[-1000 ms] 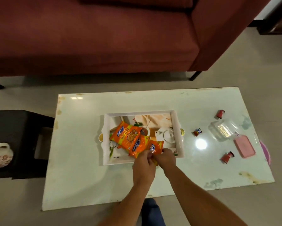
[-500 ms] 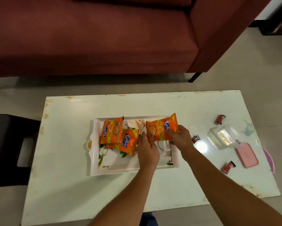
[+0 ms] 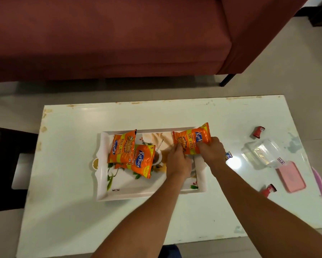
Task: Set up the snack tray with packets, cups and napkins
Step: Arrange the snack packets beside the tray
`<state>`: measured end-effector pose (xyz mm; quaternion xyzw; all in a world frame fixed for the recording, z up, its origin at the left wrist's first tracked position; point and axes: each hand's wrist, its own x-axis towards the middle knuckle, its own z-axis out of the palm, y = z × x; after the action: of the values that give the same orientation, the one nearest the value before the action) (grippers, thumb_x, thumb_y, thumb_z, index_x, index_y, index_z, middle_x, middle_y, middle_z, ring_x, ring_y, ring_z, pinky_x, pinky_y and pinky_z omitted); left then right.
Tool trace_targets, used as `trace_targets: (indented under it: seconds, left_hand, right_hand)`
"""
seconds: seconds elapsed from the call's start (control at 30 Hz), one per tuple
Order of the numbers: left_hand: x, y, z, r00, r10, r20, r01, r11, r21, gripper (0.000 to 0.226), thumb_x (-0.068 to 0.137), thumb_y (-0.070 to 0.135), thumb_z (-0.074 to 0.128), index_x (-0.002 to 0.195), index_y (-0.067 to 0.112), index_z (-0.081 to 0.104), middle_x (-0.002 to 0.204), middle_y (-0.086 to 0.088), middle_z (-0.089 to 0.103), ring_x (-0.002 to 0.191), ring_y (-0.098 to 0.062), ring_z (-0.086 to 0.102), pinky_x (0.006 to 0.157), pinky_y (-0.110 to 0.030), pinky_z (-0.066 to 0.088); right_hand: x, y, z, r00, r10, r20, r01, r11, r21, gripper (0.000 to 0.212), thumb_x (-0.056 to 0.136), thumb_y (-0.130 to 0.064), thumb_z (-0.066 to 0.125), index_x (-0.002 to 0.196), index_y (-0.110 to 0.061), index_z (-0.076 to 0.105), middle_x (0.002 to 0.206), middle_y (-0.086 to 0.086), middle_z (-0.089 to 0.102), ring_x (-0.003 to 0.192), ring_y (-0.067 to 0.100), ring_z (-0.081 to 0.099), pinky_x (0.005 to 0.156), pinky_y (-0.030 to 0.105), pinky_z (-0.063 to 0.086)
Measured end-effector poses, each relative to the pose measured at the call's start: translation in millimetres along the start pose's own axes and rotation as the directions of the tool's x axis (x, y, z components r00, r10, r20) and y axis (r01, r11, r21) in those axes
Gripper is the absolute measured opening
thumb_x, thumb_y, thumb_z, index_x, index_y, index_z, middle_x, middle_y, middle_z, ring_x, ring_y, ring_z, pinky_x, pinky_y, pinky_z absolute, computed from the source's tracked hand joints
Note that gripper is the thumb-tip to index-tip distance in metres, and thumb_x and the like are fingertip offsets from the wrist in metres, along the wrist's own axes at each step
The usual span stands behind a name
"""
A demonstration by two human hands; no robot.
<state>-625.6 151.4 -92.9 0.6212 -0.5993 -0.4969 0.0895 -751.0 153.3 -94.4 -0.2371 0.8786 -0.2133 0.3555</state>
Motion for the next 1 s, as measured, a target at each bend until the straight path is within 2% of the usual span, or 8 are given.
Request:
trace_targets:
  seconds: [0.1, 0.2, 0.37, 0.53, 0.7, 0.8, 0.9, 1.0]
  left_hand:
    - [-2.4, 4.8, -6.1, 0.996, -0.045, 0.077, 0.047, 0.999, -0.025, 0.047, 0.102, 0.015, 0.045, 0.149, 0.018, 0.041, 0.142, -0.008, 0.057, 0.127, -0.031, 0.056, 0.105, -0.046, 0.049]
    - [-14.5, 6.8, -22.0, 1.000, 0.008, -0.025, -0.013, 0.985, -0.171, 0.041, 0.102, 0.014, 0.043, 0.142, 0.022, 0.049, 0.132, -0.006, 0.065, 0.119, -0.025, 0.061, 0.094, -0.031, 0.049]
    - [-61.5, -27.4, -61.1, 0.882, -0.005, -0.471, -0.197, 0.904, -0.379, 0.037, 0.094, 0.013, 0.045, 0.117, 0.018, 0.074, 0.113, 0.008, 0.075, 0.107, -0.006, 0.067, 0.092, -0.024, 0.055]
    - [-64.4, -75.4, -92.6, 0.773, -0.148, -0.616, -0.012, 0.969, -0.248, 0.039, 0.093, -0.003, 0.053, 0.122, 0.015, 0.072, 0.118, -0.003, 0.074, 0.110, -0.024, 0.068, 0.092, -0.029, 0.052]
    - [-56.0, -81.2, -95.2, 0.813, -0.037, -0.581, -0.017, 0.996, -0.086, 0.047, 0.099, 0.008, 0.053, 0.145, 0.014, 0.054, 0.145, -0.005, 0.059, 0.134, -0.024, 0.053, 0.108, -0.042, 0.049]
    - [-52.9, -75.8, -90.9, 0.835, -0.113, -0.538, 0.085, 0.993, -0.076, 0.047, 0.104, 0.020, 0.044, 0.151, 0.015, 0.045, 0.155, -0.009, 0.046, 0.142, -0.028, 0.042, 0.110, -0.045, 0.045]
    - [-53.9, -68.1, -77.4, 0.879, -0.262, -0.398, 0.204, 0.962, -0.181, 0.044, 0.108, 0.037, 0.035, 0.145, 0.018, 0.050, 0.138, -0.012, 0.057, 0.124, -0.032, 0.057, 0.097, -0.041, 0.047]
    - [-63.1, -56.0, -51.3, 0.959, -0.189, -0.211, 0.135, 0.960, -0.244, 0.044, 0.107, 0.045, 0.032, 0.131, 0.021, 0.060, 0.113, -0.007, 0.069, 0.106, -0.026, 0.066, 0.091, -0.036, 0.051]
  right_hand:
    - [-19.8, -4.1, -5.9, 0.957, -0.155, -0.244, 0.118, 0.980, -0.158, 0.064, 0.084, -0.037, 0.071, 0.138, -0.009, 0.051, 0.135, 0.020, 0.050, 0.124, 0.040, 0.050, 0.100, 0.052, 0.045]
    - [-52.8, -16.2, -2.2, 0.819, -0.400, -0.411, 0.364, 0.916, -0.166, 0.052, 0.085, -0.031, 0.068, 0.131, -0.010, 0.055, 0.125, 0.016, 0.055, 0.112, 0.034, 0.054, 0.090, 0.048, 0.048]
    - [-109.9, -30.5, 49.3, 0.940, -0.333, -0.074, 0.341, 0.926, 0.164, 0.025, 0.089, -0.022, 0.065, 0.114, -0.016, 0.063, 0.105, 0.002, 0.069, 0.096, 0.025, 0.066, 0.082, 0.044, 0.056]
    - [-129.8, -45.9, 105.6, 0.969, -0.068, 0.239, 0.026, 0.985, 0.173, 0.050, 0.080, -0.045, 0.078, 0.122, -0.027, 0.057, 0.104, -0.007, 0.071, 0.100, 0.019, 0.070, 0.077, 0.027, 0.051]
    - [-123.8, -55.6, 113.2, 0.974, -0.090, 0.210, 0.072, 0.993, 0.092, 0.031, 0.085, -0.021, 0.067, 0.116, -0.022, 0.066, 0.105, 0.005, 0.076, 0.098, 0.027, 0.071, 0.084, 0.038, 0.057]
    - [-115.7, -45.9, 88.5, 0.962, -0.143, 0.234, 0.108, 0.981, 0.158, 0.028, 0.087, -0.013, 0.065, 0.112, -0.025, 0.066, 0.106, 0.004, 0.076, 0.096, 0.022, 0.072, 0.087, 0.044, 0.060]
    - [-106.3, -22.1, 48.3, 0.947, -0.146, 0.285, 0.060, 0.956, 0.288, 0.032, 0.089, -0.004, 0.066, 0.105, -0.031, 0.061, 0.101, -0.001, 0.076, 0.085, 0.010, 0.074, 0.072, 0.031, 0.062]
    - [-97.1, 5.5, 6.1, 0.959, -0.118, 0.260, 0.029, 0.947, 0.321, 0.030, 0.091, -0.007, 0.068, 0.112, -0.028, 0.064, 0.102, -0.002, 0.075, 0.087, 0.011, 0.075, 0.071, 0.029, 0.061]
